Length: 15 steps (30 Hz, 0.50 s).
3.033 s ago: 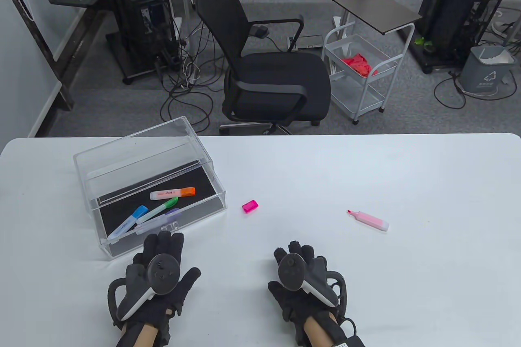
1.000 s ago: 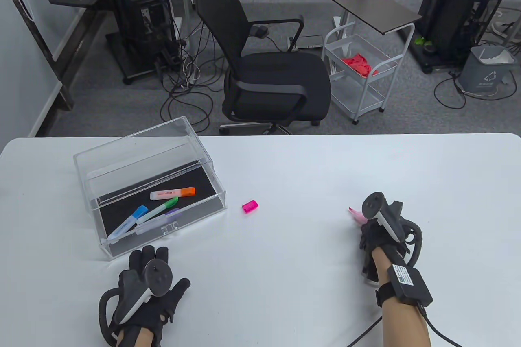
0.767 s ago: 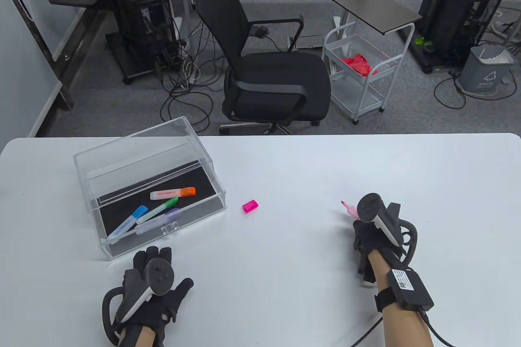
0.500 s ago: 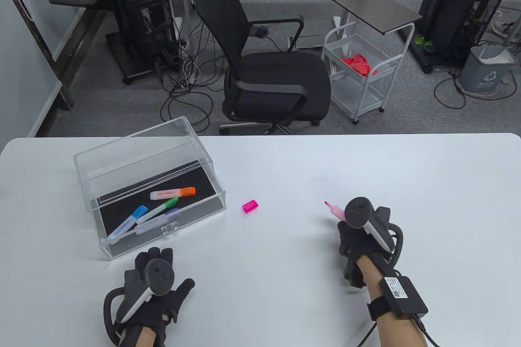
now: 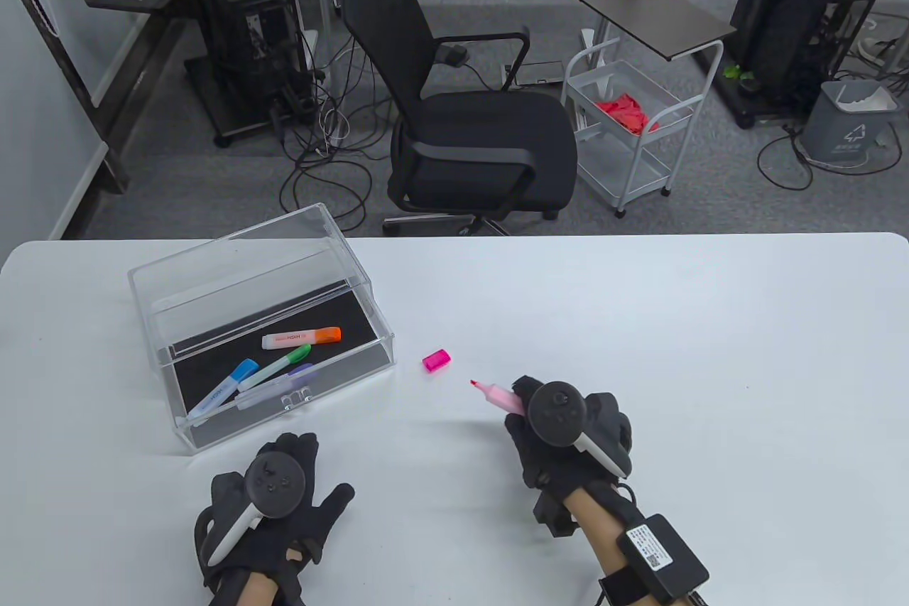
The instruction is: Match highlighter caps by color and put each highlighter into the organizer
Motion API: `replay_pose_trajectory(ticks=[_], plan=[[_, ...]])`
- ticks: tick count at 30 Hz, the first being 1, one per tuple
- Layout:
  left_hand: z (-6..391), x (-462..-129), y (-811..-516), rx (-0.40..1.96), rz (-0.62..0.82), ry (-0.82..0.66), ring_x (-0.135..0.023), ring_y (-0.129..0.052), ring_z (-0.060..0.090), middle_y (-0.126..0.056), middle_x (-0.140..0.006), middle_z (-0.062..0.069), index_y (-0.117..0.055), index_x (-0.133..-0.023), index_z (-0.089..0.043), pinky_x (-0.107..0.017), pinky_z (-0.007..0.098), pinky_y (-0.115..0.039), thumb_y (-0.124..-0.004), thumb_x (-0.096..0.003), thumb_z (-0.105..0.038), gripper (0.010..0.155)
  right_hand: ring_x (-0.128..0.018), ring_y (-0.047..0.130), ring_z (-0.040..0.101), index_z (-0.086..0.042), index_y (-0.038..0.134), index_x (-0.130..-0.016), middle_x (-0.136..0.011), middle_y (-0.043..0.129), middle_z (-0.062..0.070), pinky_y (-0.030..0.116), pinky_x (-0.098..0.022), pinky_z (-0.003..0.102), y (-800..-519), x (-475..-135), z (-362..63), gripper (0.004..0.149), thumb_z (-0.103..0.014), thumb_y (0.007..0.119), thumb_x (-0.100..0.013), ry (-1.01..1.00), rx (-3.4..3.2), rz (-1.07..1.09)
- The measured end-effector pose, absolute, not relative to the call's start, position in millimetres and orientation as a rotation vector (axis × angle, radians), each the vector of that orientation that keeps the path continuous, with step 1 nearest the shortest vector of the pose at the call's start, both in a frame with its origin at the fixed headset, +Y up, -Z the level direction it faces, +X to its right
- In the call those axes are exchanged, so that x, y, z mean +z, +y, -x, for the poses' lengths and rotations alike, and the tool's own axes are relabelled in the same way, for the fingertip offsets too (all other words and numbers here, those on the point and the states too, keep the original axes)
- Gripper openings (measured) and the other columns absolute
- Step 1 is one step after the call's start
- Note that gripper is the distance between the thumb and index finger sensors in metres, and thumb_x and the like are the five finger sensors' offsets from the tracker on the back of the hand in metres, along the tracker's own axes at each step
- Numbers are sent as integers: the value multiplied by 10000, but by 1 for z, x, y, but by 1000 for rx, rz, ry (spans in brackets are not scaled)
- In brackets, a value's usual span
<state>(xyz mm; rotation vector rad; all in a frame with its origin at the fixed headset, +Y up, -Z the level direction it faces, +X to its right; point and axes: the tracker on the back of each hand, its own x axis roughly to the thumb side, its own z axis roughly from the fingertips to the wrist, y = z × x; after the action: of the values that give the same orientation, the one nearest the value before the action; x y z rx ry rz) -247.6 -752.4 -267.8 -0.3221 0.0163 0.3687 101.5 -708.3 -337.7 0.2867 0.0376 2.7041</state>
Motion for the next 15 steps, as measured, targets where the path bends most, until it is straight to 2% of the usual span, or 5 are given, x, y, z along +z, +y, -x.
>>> replay_pose_trajectory(ticks=[5,15], plan=[[237,-266,-754,525,347,-53,-1201,-232,315,-157,-1222,-42,-159,-1135,-345,-833,554,-438,-460,-406,-847,935,-693,880,291,-153,437,-932,-884,680,125,718,-553,592,-705,-318,-61,605,-331,731,-435,40,2633,-432],[236,-267,-763,874,417,-142,-1199,-240,331,-157,-1227,-26,-149,-1143,-329,-827,558,-447,-416,-404,-873,956,-674,887,287,-145,437,-934,-889,679,133,733,-533,581,-699,-289,-3,612,-315,743,-432,36,2545,-579]])
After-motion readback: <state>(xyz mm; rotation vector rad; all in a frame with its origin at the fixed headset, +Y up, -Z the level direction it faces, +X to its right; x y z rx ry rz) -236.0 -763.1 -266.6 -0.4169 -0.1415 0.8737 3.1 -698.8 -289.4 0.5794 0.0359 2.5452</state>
